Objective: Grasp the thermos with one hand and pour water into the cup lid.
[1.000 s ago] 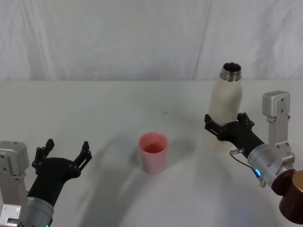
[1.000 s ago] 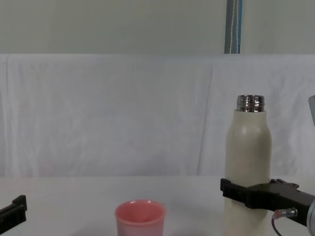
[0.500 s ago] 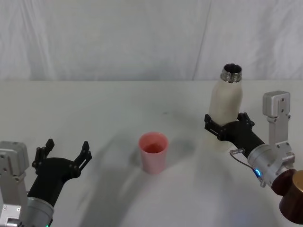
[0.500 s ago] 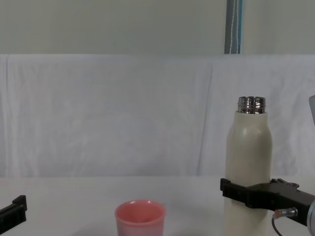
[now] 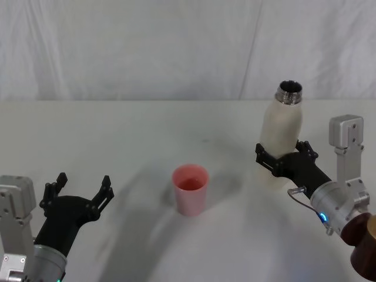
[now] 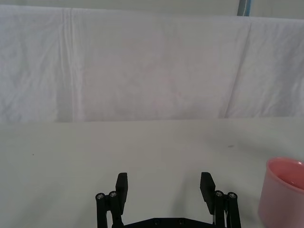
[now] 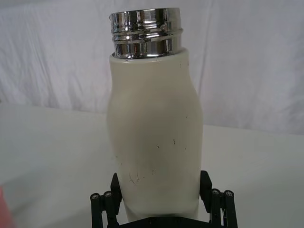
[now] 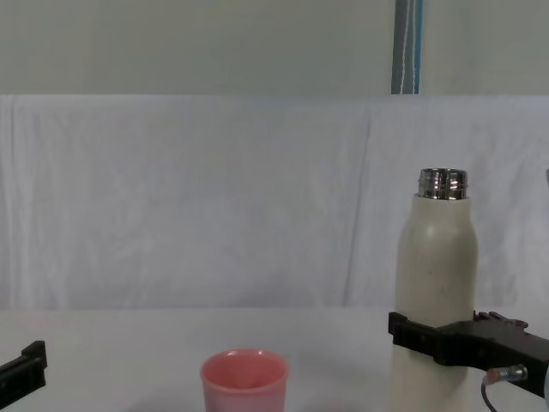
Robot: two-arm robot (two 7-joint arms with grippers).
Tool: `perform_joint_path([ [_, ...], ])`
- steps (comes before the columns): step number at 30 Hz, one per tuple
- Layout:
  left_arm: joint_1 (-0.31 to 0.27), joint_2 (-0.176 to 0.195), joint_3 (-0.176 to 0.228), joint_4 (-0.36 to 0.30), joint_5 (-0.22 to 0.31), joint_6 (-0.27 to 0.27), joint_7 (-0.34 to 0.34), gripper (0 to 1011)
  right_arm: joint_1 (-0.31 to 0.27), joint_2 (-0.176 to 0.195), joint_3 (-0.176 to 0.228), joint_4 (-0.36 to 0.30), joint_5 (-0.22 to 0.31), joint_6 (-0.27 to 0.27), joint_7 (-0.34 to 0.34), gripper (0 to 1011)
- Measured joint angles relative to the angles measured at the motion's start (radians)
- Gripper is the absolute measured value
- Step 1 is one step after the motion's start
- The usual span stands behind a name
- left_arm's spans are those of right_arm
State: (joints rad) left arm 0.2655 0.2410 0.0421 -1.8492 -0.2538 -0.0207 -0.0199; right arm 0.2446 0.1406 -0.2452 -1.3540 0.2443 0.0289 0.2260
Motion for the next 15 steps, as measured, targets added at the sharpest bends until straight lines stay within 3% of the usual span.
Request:
perform_joint_path([
  [15,0.0,0.0,0.0,0.0,0.0,0.0,0.0,1001,-0.023,0.025,-0.013,-0.03,0.003,0.01,0.026,1001],
])
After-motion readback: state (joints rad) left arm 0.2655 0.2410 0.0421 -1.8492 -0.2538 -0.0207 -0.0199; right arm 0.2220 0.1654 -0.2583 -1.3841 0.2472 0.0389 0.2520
